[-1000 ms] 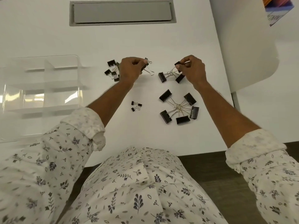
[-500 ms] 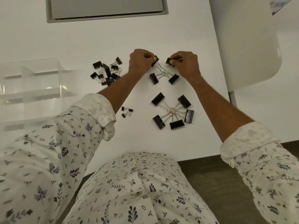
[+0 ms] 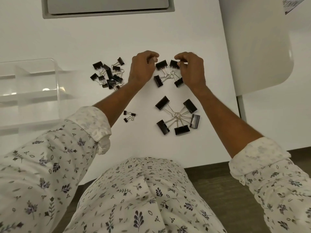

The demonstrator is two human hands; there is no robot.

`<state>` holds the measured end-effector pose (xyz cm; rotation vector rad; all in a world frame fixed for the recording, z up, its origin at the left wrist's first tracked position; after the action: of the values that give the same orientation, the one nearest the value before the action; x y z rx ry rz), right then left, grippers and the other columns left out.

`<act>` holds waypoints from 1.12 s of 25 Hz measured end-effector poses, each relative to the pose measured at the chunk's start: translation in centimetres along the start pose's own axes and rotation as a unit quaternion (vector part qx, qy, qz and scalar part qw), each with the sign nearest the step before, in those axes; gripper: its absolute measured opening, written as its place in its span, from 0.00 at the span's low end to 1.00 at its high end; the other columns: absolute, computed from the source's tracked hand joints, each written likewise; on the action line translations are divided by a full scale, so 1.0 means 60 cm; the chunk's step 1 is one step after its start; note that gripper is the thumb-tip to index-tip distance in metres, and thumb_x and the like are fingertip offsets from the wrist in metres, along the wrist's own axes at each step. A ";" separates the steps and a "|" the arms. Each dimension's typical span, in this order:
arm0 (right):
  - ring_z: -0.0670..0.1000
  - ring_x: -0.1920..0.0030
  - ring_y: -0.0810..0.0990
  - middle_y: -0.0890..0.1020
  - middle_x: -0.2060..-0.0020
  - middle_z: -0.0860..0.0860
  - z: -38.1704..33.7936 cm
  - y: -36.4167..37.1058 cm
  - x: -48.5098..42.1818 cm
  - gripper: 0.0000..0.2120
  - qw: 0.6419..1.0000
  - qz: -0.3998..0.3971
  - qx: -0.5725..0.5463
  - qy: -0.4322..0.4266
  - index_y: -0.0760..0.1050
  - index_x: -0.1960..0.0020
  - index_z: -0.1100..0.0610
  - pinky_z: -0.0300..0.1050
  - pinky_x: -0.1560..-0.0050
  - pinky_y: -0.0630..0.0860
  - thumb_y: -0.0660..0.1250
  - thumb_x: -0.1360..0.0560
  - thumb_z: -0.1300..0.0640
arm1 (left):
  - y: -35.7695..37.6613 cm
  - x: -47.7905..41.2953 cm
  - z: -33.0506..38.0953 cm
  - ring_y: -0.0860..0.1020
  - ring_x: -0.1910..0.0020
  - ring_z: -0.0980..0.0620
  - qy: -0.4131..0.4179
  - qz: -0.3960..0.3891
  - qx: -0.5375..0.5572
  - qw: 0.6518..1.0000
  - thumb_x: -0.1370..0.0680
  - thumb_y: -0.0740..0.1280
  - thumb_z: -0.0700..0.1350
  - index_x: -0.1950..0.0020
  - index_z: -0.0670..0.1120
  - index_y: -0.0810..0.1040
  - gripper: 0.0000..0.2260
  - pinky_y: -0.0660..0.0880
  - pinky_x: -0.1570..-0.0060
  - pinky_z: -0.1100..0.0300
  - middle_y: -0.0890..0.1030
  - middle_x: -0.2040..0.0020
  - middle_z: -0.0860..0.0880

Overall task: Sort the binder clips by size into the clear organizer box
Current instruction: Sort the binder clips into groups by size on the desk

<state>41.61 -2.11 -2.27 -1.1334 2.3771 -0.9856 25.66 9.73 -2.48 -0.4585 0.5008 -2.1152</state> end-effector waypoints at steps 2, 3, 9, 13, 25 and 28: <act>0.47 0.49 0.83 0.85 0.48 0.50 -0.024 0.014 0.022 0.13 0.999 -0.010 -0.015 -0.031 0.83 0.45 0.56 0.44 0.45 0.79 0.63 0.24 0.65 | -0.023 0.028 -0.015 0.83 0.49 0.57 0.028 0.006 -0.008 1.000 0.19 0.63 0.41 0.42 0.46 0.84 0.12 0.79 0.44 0.62 0.86 0.50 0.52; 0.47 0.48 0.83 0.85 0.47 0.49 -0.037 0.024 0.035 0.13 0.998 -0.023 -0.021 -0.047 0.83 0.44 0.56 0.44 0.45 0.79 0.64 0.23 0.65 | -0.037 0.046 -0.026 0.82 0.47 0.57 0.048 0.012 -0.023 0.998 0.19 0.63 0.41 0.41 0.45 0.84 0.12 0.78 0.43 0.63 0.86 0.48 0.52; 0.52 0.39 0.79 0.81 0.41 0.50 -0.102 0.101 0.113 0.14 0.982 -0.151 0.003 -0.110 0.79 0.36 0.59 0.47 0.35 0.75 0.67 0.21 0.63 | -0.129 0.141 -0.119 0.77 0.35 0.48 0.107 0.093 -0.181 0.973 0.21 0.62 0.40 0.36 0.46 0.81 0.15 0.75 0.36 0.52 0.82 0.37 0.48; 0.58 0.25 0.65 0.69 0.25 0.57 -0.136 0.160 0.168 0.24 0.949 -0.257 0.119 -0.139 0.69 0.25 0.58 0.49 0.25 0.61 0.67 0.19 0.56 | -0.166 0.185 -0.178 0.69 0.24 0.45 0.064 0.054 -0.241 0.967 0.19 0.63 0.44 0.26 0.47 0.74 0.20 0.68 0.25 0.46 0.74 0.25 0.47; 0.51 0.46 0.79 0.80 0.43 0.53 -0.115 0.152 0.278 0.18 0.963 -0.232 0.043 -0.127 0.77 0.36 0.57 0.52 0.43 0.79 0.74 0.25 0.58 | -0.169 0.322 -0.245 0.57 0.18 0.49 0.073 0.049 -0.260 0.962 0.14 0.58 0.46 0.21 0.47 0.66 0.21 0.54 0.20 0.44 0.63 0.19 0.47; 0.51 0.50 0.80 0.79 0.46 0.54 -0.128 0.172 0.292 0.15 0.966 -0.217 0.037 -0.137 0.79 0.38 0.58 0.50 0.45 0.79 0.73 0.25 0.62 | -0.169 0.333 -0.255 0.56 0.18 0.47 0.104 0.047 -0.263 0.958 0.14 0.57 0.46 0.20 0.45 0.65 0.21 0.53 0.19 0.45 0.60 0.18 0.45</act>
<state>20.67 -7.72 -4.12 -1.6824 1.8980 -0.9606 0.44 1.17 -7.58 -0.4955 1.1983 -1.9332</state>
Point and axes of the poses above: each hand's wrist, its own x-axis away from the middle knuckle, its own y-axis out of the palm, z = x × y, the point moved 3 cm from there along -x, towards the middle knuckle
